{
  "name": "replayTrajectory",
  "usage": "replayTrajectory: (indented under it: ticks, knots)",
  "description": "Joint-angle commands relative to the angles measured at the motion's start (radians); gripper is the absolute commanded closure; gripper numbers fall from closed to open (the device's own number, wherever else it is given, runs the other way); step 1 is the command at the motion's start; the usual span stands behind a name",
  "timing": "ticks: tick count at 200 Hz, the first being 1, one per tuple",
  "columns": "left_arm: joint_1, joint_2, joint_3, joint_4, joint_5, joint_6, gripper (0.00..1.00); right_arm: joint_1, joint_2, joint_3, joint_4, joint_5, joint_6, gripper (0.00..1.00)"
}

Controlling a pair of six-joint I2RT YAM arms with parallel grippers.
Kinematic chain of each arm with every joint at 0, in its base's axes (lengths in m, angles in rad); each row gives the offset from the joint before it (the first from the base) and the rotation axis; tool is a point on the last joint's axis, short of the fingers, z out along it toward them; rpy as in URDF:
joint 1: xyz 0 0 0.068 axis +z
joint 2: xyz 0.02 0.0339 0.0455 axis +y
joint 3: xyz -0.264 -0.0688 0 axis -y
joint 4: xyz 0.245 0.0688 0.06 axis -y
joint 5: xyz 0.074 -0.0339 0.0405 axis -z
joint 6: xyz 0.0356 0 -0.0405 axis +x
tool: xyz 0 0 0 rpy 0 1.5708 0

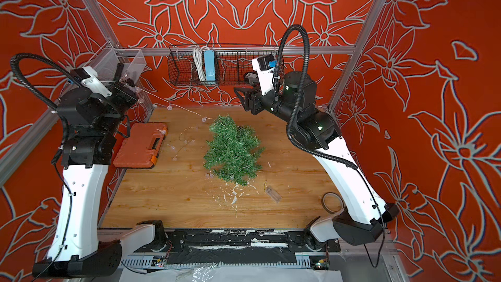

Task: Remove string lights from the small christmas tree
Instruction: Remove the light string from the Christmas tree.

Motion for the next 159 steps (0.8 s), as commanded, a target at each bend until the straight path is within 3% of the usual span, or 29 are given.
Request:
replayTrajectory:
  ticks: [1, 40, 78, 111, 159]
  knots:
    - [0.008, -0.012, 0.004, -0.033, -0.027, 0.010, 1.00, 0.026, -0.017, -0.001, -0.041, 0.022, -0.035, 0.34]
    - [0.008, -0.023, 0.059, -0.080, -0.075, 0.028, 1.00, 0.135, 0.038, 0.079, -0.158, 0.100, -0.148, 0.32]
    - [0.008, 0.014, 0.062, -0.059, -0.003, 0.000, 1.00, 0.253, 0.211, 0.292, -0.319, 0.249, -0.282, 0.29]
    - [0.007, 0.036, 0.064, -0.033, 0.042, -0.012, 1.00, 0.345, 0.359, 0.373, -0.289, 0.408, -0.349, 0.26]
    - [0.008, 0.035, 0.046, -0.015, 0.059, -0.015, 1.00, 0.368, 0.699, 0.820, -0.452, 0.448, -0.368, 0.24]
